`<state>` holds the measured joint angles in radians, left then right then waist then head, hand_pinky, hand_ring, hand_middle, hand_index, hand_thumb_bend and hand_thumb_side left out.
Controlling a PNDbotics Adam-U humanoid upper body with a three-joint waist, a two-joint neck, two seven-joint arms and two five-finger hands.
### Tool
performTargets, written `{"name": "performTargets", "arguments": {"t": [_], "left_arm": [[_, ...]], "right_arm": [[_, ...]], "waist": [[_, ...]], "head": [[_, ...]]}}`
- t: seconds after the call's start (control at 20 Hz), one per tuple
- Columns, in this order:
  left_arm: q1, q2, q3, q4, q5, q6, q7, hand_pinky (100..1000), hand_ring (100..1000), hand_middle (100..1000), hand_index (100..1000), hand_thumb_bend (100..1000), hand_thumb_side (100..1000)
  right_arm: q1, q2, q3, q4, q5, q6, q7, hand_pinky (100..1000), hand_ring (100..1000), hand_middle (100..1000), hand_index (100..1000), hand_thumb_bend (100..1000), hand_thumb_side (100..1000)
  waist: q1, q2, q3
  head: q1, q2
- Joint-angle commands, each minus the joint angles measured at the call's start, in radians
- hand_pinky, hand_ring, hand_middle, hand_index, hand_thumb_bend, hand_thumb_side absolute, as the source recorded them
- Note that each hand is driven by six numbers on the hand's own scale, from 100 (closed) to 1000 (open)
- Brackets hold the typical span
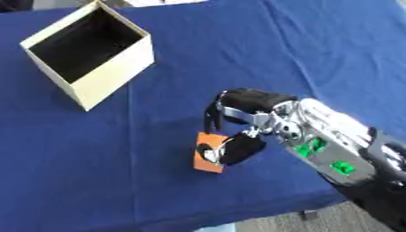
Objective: Pick up objects on the table and place them in the box.
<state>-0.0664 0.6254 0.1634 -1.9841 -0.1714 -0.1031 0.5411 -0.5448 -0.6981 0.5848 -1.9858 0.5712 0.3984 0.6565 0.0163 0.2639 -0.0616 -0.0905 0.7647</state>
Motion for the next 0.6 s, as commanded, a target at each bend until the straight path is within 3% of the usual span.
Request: {"name": "performTargets", "arguments": {"t": [0.05,0.15,0.3,0.45,0.6], "left_arm": [[-0.007,0.019,0.009,-0.016,0.003,-0.001,-0.003,695,646,695,813,727,861],[-0.008,0.018,0.010,-0.016,0.003,-0.001,-0.005,694,650,693,812,723,860],[-0.009,0.016,0.010,-0.016,0.004,-0.001,-0.007,693,649,692,811,723,869],[-0.007,0.017,0.012,-0.016,0.004,-0.001,-0.008,692,648,689,811,722,869],[-0.006,0.019,0.012,-0.016,0.004,-0.002,-0.009,692,647,689,811,723,869]], "right_arm": [[-0.008,-0.014,-0.017,-0.014,-0.017,0.001,-0.011,825,805,505,635,225,441],[-0.003,-0.016,-0.018,-0.014,-0.013,0.005,-0.007,823,795,493,621,228,424],[0.004,-0.015,-0.022,-0.014,-0.008,0.016,-0.006,844,870,688,819,245,482],[0.000,-0.010,-0.034,-0.014,-0.015,0.008,-0.015,867,917,735,869,272,521],[-0.012,-0.009,-0.041,-0.014,-0.008,-0.015,-0.019,891,947,763,898,383,560]], "waist": [[0.000,-0.014,0.002],[0.000,-0.013,0.003],[0.000,-0.012,0.004],[-0.001,-0.013,0.003],[-0.003,-0.014,0.001]], "head": [[-0.002,0.005],[-0.002,0.005],[-0.002,0.005],[0.002,0.005],[0.004,0.005]]}}
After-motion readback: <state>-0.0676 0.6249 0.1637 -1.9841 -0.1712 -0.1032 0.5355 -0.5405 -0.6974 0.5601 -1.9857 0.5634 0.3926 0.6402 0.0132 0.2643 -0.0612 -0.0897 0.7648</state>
